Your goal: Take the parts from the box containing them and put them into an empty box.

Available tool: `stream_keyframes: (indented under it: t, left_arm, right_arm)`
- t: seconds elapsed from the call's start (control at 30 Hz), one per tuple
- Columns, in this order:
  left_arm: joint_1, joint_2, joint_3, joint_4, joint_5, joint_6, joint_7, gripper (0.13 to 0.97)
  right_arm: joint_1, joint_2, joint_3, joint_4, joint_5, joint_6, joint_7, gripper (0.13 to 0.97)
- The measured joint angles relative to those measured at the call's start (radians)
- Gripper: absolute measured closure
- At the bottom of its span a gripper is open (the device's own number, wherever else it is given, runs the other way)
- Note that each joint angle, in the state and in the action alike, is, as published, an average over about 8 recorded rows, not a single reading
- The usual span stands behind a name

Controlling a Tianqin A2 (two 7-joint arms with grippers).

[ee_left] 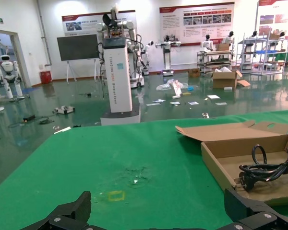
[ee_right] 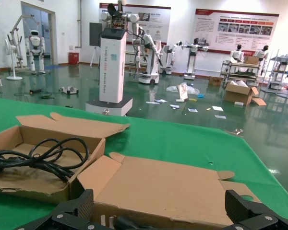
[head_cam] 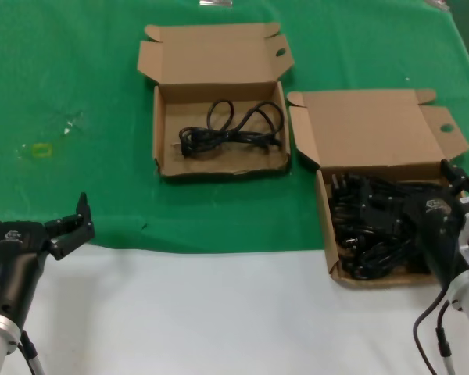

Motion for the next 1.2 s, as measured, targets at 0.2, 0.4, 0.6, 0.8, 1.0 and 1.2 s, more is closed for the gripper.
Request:
stream_keyframes:
  t: [0.2, 0.4, 0.6, 0.8, 1.0, 1.2]
  left_arm:
    - [0.000, 0.000, 0.000, 0.000, 0.000, 0.000, 0.000, 0.132]
    - [0.000, 0.000, 0.000, 0.000, 0.000, 0.000, 0.000, 0.132]
    - [0.000, 0.000, 0.000, 0.000, 0.000, 0.000, 0.000, 0.132]
    - [0.000, 0.000, 0.000, 0.000, 0.000, 0.000, 0.000, 0.132]
    - [0.000, 0.000, 0.000, 0.000, 0.000, 0.000, 0.000, 0.132]
    - [0.000, 0.000, 0.000, 0.000, 0.000, 0.000, 0.000, 0.132]
  right_arm:
    - [0.000, 0.000, 0.000, 0.000, 0.000, 0.000, 0.000, 0.129]
    - [0.000, 0.000, 0.000, 0.000, 0.000, 0.000, 0.000, 0.129]
    - [0.000, 0.000, 0.000, 0.000, 0.000, 0.000, 0.000, 0.129]
    - [0.000, 0.000, 0.000, 0.000, 0.000, 0.000, 0.000, 0.129]
    - [0.000, 0.000, 0.000, 0.000, 0.000, 0.000, 0.000, 0.129]
    - [0.000, 0.000, 0.000, 0.000, 0.000, 0.000, 0.000, 0.129]
